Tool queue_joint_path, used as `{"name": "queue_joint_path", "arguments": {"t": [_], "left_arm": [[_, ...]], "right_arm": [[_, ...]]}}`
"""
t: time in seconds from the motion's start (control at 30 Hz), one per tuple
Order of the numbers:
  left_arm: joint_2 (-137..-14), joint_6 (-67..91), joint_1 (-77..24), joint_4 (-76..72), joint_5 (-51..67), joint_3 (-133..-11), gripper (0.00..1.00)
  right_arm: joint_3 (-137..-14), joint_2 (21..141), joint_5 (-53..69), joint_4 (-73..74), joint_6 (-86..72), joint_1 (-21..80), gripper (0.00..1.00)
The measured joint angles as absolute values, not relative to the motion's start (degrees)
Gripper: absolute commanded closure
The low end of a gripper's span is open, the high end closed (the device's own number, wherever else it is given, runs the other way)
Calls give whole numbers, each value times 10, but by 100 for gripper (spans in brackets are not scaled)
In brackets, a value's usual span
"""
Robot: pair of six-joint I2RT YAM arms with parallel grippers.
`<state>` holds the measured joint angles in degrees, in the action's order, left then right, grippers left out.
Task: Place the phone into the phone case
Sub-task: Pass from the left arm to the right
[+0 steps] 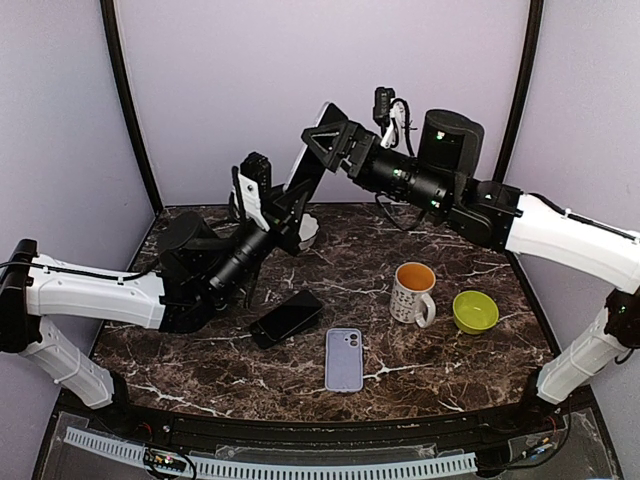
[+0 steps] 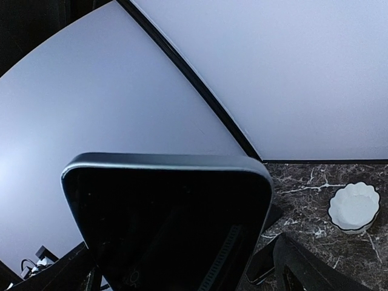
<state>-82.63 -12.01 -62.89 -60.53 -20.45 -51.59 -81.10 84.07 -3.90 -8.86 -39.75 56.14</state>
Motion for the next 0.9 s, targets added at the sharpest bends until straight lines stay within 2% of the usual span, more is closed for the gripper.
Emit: {"name": "queue_joint_path", "arguments": {"t": [0.1, 0.3, 0.37, 0.47, 0.6, 0.67, 0.7, 0.73, 0.77, 0.83, 0.9], "left_arm": [[-827, -124, -628, -603, -206, -516, 100], [-833, -129, -628, -600, -207, -516, 100], [-835, -129, -628, -601, -207, -516, 100], [-839, -129, -628, -604, -209, -516, 100], [-841, -126, -628, -599, -206, -516, 98], [-841, -116, -628, -588, -202, -516, 78], [-841, -105, -629, -580, -200, -516, 62], [-841, -95, -629, -568, -198, -516, 53], [-841, -83, -629, -557, -196, -516, 36], [-841, -54, -629, -532, -186, -515, 20], [-837, -24, -629, -500, -168, -507, 13]], "right_arm": [[-811, 841, -42, -88, -399, 562, 11], [-811, 841, -43, -92, -403, 563, 38], [-810, 841, -41, -93, -404, 563, 43], [-806, 841, -40, -96, -404, 563, 62], [-787, 833, -44, -111, -406, 563, 98], [-775, 827, -49, -114, -406, 563, 100], [-768, 823, -51, -114, -405, 563, 100], [-763, 820, -56, -111, -403, 563, 100], [-757, 818, -59, -107, -401, 563, 100], [-750, 816, -73, -91, -395, 563, 100], [-745, 816, -90, -73, -392, 563, 100]]}}
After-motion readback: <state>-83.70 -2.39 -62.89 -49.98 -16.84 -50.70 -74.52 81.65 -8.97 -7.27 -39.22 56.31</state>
